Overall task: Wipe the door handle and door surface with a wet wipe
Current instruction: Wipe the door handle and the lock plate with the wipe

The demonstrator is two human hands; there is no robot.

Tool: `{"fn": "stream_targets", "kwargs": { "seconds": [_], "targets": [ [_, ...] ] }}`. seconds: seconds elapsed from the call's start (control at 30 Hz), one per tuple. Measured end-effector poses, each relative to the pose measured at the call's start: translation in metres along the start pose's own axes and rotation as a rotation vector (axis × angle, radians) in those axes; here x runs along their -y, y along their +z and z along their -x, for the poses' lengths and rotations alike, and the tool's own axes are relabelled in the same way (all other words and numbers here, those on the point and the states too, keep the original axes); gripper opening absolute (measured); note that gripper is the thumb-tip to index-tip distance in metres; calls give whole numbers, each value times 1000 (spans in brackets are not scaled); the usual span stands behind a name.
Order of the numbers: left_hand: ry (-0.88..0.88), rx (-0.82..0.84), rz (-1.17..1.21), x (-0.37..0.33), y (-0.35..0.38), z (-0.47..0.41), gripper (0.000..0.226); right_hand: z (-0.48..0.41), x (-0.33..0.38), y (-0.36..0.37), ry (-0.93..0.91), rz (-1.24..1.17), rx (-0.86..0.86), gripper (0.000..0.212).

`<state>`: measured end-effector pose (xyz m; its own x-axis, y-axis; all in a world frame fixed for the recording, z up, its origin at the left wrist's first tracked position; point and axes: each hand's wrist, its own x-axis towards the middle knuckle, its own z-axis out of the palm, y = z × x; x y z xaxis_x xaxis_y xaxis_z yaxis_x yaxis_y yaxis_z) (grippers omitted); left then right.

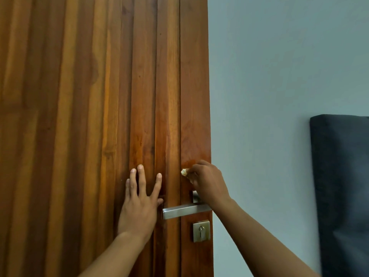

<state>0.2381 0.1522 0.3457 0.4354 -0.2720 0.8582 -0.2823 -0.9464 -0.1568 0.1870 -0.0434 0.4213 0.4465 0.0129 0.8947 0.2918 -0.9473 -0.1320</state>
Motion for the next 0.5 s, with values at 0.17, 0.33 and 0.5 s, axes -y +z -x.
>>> {"fn": "stream_targets", "kwargs": {
  "seconds": [0.17, 0.33, 0.5],
  "targets": [
    [-1, -2, -29, 0, -1, -2, 76, -1, -22, -4, 149, -62, -118, 12],
    [-11, -1, -57, 0, -1, -1, 70, 0, -29, -6, 201, -33, -147, 13],
    [-23, 16, -50, -1, -1, -2, 74, 13, -37, -2, 210, 13, -125, 10]
  ]
}}
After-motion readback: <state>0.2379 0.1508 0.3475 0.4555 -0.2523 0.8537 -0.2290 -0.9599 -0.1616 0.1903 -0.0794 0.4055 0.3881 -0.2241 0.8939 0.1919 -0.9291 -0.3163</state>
